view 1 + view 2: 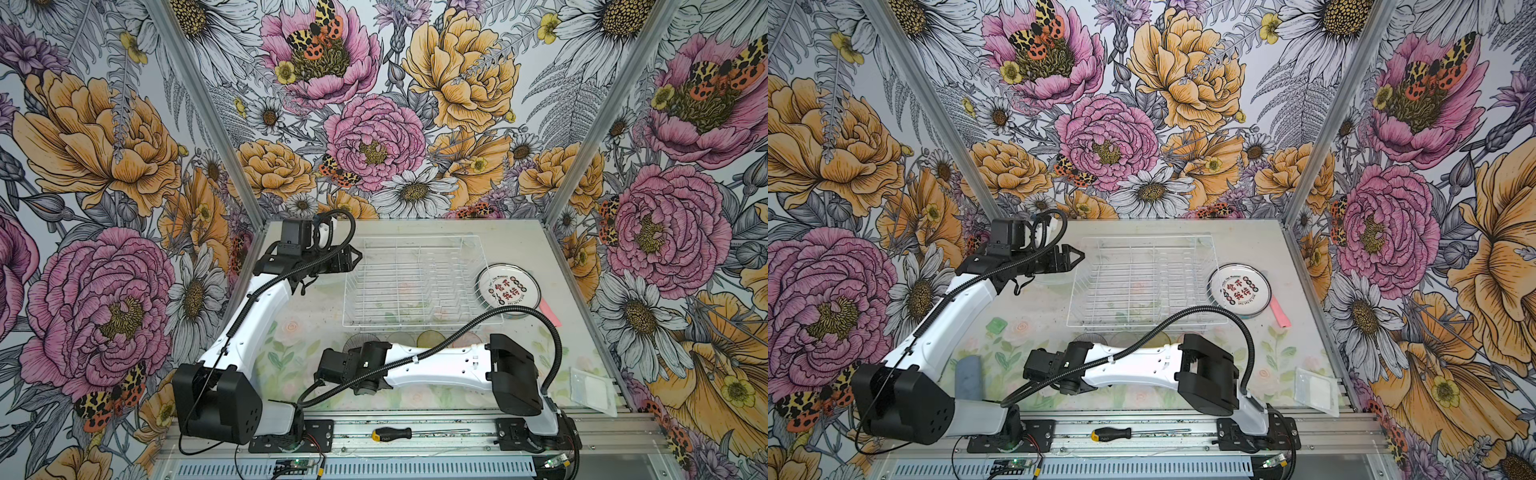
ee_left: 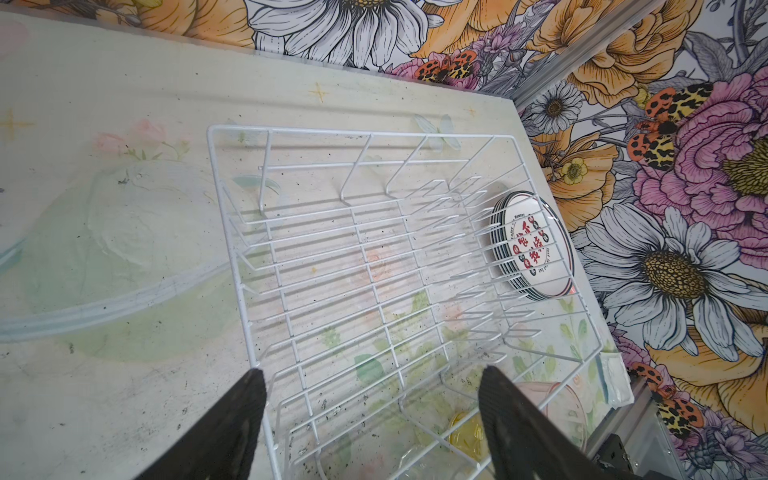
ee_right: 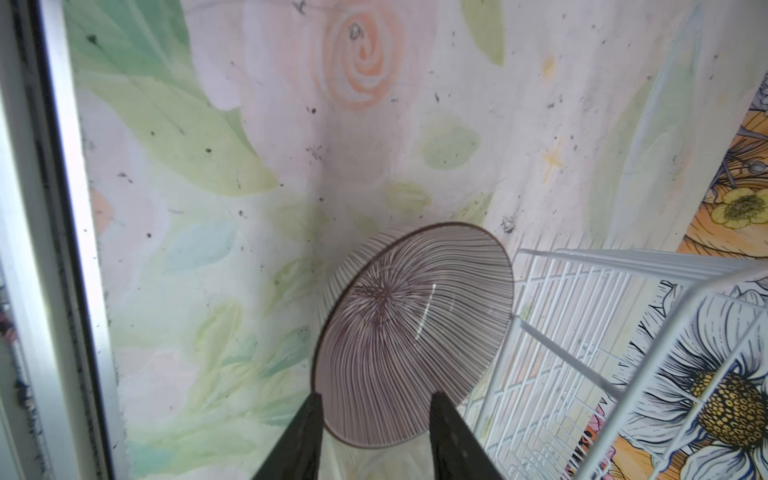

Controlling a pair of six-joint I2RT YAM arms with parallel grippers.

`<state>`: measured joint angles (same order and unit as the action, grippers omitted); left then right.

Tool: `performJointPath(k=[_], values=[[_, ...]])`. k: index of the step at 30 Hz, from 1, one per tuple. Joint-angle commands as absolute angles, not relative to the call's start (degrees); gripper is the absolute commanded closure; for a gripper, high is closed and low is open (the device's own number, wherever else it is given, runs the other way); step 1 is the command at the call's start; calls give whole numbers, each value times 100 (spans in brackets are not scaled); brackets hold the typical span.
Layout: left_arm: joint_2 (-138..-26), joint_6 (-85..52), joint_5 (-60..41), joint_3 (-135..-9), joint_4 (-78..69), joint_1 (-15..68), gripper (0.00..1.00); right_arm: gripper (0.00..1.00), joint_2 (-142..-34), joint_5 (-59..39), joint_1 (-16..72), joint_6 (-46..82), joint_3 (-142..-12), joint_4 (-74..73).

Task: Unload the mixed dishes from the dish rack
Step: 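Raise the right gripper away from the placed bowl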

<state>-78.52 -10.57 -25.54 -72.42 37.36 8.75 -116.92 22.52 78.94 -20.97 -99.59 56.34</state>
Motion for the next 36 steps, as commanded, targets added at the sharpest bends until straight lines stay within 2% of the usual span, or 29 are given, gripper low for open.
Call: performJointPath(k=[1, 6, 11, 16, 24, 29, 33, 36], values=[[-7893, -1080, -2614, -7172, 3595, 795, 18, 55, -11112, 2034, 7923, -1935, -9941, 5542], [-7866, -1090, -2551, -7173, 3595, 767, 18, 56, -10534, 1852, 7841, -1742, -9721, 5529], [-7681, -1193, -2371, -6996, 3354, 688, 17, 55, -9793, 2118, 7488, -1350, -9281, 5455], [-7461, -1308, -2011, -6677, 3002, 539, 17, 49, -8848, 2311, 6865, -775, -8688, 5205], [-7217, -1468, -1495, -5929, 2030, 295, 15, 37, -6982, 2266, 5076, 189, -7442, 4440], [-7019, -1570, -1167, -5219, 948, 237, 12, 33, -6017, 2034, 3401, 886, -6688, 4008], [-6960, -1452, -800, -4778, 346, 227, 2, 33, -5674, 1522, 2256, 1320, -6166, 3787], [-6970, -1308, -602, -4572, 59, 196, 1, 33, -5656, 1318, 1654, 1503, -5818, 3582]])
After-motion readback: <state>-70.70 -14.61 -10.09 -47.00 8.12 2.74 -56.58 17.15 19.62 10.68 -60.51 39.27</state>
